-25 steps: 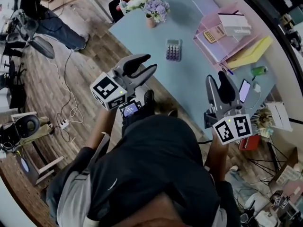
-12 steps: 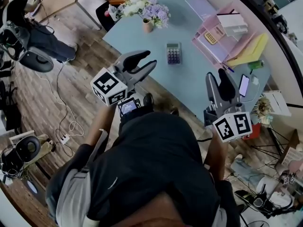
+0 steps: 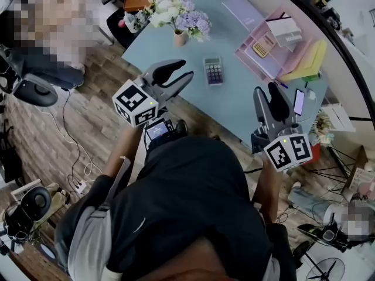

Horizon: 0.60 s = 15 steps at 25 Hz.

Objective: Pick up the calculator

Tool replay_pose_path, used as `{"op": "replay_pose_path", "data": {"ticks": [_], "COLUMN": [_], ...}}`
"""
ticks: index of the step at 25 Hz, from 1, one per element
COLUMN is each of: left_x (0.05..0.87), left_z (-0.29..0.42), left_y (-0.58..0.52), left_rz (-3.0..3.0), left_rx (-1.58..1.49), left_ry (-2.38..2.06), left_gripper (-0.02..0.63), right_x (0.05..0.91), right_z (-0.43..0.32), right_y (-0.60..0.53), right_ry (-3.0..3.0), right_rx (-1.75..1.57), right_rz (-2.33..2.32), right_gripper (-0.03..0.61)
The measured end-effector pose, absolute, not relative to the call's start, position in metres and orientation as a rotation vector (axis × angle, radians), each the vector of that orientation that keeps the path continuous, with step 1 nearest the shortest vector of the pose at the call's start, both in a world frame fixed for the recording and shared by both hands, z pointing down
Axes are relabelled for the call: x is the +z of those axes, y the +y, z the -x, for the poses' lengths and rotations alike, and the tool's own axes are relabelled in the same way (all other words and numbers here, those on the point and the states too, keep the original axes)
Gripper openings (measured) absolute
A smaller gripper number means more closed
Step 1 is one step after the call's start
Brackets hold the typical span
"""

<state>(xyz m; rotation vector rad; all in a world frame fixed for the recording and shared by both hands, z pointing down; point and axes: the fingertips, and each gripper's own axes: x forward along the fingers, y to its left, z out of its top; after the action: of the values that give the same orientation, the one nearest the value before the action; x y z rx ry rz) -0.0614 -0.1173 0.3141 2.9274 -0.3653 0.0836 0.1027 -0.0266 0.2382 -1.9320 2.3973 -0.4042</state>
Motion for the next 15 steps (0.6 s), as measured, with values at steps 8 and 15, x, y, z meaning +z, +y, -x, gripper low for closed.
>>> {"op": "replay_pose_path", "data": {"ticks": [8,15], "left_x": [0.330,0.347], "left_z": [0.046,0.040], "left_y": [-0.133,-0.144], "left_rz": [-2.902,-2.866], "left_rx": [0.105,0.149], "left_ry": [-0.293,-0.353], "left_gripper": [0.158,0.158], "right_x": [0.259,0.284], "right_z": [-0.108,-0.117], "right_y": [-0.050,-0.076], "right_ry": [2.388,2.424], "right_rx": [-0.497,-0.556], "right_rz": [1.932,1.870], "right_gripper": [0.172,0.172]}}
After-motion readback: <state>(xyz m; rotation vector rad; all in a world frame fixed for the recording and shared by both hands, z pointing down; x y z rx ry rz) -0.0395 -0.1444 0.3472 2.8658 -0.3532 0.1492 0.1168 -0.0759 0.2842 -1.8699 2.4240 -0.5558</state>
